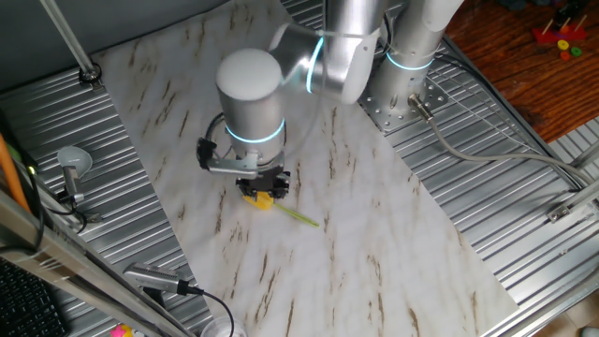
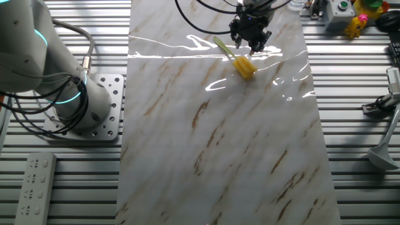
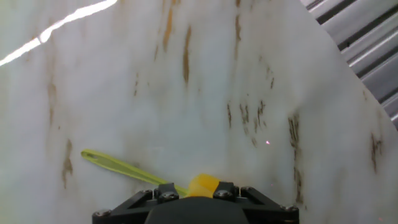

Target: Scrub the table with a brush

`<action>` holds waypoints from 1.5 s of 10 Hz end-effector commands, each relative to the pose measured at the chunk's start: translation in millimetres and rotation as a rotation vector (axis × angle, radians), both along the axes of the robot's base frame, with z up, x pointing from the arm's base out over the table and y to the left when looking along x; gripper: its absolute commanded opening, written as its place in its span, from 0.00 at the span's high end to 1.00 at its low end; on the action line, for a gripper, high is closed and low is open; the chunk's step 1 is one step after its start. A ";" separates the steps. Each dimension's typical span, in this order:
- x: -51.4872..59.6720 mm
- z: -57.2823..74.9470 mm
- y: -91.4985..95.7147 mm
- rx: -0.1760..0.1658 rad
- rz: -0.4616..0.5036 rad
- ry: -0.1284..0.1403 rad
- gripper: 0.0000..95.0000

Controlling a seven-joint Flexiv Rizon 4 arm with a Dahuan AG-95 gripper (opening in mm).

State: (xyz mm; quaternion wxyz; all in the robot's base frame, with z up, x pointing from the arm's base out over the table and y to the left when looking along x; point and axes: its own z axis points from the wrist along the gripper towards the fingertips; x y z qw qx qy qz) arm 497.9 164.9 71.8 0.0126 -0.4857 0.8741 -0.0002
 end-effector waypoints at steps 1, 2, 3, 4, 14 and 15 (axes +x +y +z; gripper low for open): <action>-0.1 -0.2 -0.1 0.006 0.017 -0.008 0.60; -0.1 -0.2 -0.1 0.021 0.055 -0.008 0.60; -0.1 -0.2 -0.1 0.035 0.148 -0.004 0.60; -0.1 -0.2 -0.1 0.045 0.213 -0.005 0.60; -29.1 -16.1 29.1 0.018 0.309 -0.049 0.40; -29.1 -16.1 29.1 0.019 0.320 -0.044 0.40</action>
